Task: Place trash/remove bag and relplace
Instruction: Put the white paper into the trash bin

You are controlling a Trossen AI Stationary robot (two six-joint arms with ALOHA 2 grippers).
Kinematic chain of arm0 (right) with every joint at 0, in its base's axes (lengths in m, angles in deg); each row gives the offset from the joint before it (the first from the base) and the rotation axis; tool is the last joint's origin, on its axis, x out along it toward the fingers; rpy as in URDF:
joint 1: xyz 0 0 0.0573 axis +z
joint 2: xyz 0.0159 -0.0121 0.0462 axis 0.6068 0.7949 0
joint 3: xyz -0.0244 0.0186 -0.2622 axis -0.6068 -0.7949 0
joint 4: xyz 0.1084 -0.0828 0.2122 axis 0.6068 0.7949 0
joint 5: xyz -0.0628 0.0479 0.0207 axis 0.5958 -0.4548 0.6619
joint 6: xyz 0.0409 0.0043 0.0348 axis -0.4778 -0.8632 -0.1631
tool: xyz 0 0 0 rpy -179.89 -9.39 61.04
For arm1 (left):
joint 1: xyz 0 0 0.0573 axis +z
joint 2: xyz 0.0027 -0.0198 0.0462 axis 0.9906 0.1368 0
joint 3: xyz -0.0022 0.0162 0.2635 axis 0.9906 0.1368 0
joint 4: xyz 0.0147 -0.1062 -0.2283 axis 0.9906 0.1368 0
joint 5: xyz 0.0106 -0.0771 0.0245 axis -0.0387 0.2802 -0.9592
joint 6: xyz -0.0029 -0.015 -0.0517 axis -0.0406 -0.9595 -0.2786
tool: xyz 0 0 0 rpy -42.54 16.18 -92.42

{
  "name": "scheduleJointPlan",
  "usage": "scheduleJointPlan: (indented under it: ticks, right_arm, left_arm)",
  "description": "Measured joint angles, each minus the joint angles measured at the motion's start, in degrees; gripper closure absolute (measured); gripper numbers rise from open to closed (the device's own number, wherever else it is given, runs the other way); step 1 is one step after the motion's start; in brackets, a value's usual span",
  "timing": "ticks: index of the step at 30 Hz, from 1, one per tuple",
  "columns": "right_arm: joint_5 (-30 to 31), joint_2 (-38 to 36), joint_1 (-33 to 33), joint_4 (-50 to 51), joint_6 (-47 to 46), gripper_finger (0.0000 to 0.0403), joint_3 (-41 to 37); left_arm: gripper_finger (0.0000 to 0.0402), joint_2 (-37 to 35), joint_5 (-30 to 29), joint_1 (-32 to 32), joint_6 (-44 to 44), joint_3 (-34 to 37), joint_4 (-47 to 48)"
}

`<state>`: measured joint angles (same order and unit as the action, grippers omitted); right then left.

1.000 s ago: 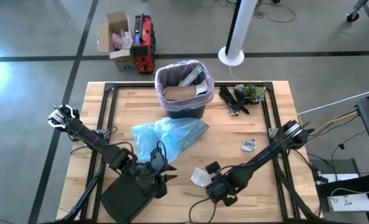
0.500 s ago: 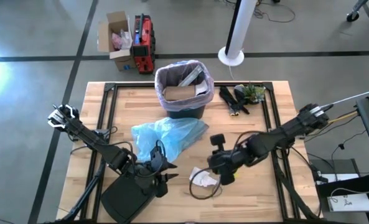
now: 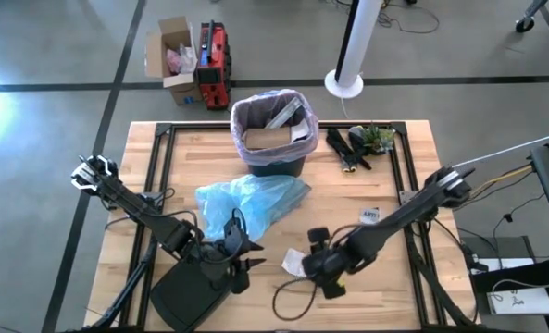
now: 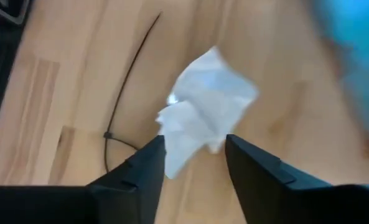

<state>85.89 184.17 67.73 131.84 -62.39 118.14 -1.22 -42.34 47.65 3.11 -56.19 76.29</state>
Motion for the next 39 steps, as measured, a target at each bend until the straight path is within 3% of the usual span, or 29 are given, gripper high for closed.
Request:
scheduleJointPlan:
  ticks: [6,11,16,21,23,27,33,39]
  right_arm:
    - [-1.05,8.13,1.41,-3.34,-1.10,0.0223,-0.07]
    - [-0.97,12.56,1.16,-3.51,-2.72,0.0242,-0.07]
    - [-1.16,15.44,0.94,-4.24,-1.89,0.0295,0.08]
    - [-1.22,15.84,0.82,-4.07,-1.39,0.0386,0.09]
    - [-0.95,15.30,0.64,-3.75,-0.68,0.0394,-0.02]
    - [3.94,11.76,0.22,-1.15,0.67,0.0400,-0.33]
    - [13.04,0.55,-2.02,1.90,4.86,0.0402,0.02]
    - [25.07,-11.29,-9.51,-5.52,8.99,0.0403,0.07]
  left_arm:
    - [0.0279,0.00,0.53,-0.05,-0.01,0.00,1.28]
    - [0.0284,0.00,0.98,-0.08,0.00,0.00,1.93]
    - [0.0288,-0.04,1.11,-0.10,0.00,0.00,2.36]
    - [0.0286,-0.37,1.14,-0.26,-0.02,0.00,2.56]
    - [0.0282,-0.45,1.14,-0.26,-0.02,0.00,2.59]
    - [0.0275,-0.55,1.09,-0.26,-0.02,0.00,2.60]
    - [0.0270,-0.63,0.20,-0.26,0.00,0.00,2.61]
    - [0.0265,-0.68,-2.33,-0.13,0.89,0.00,1.77]
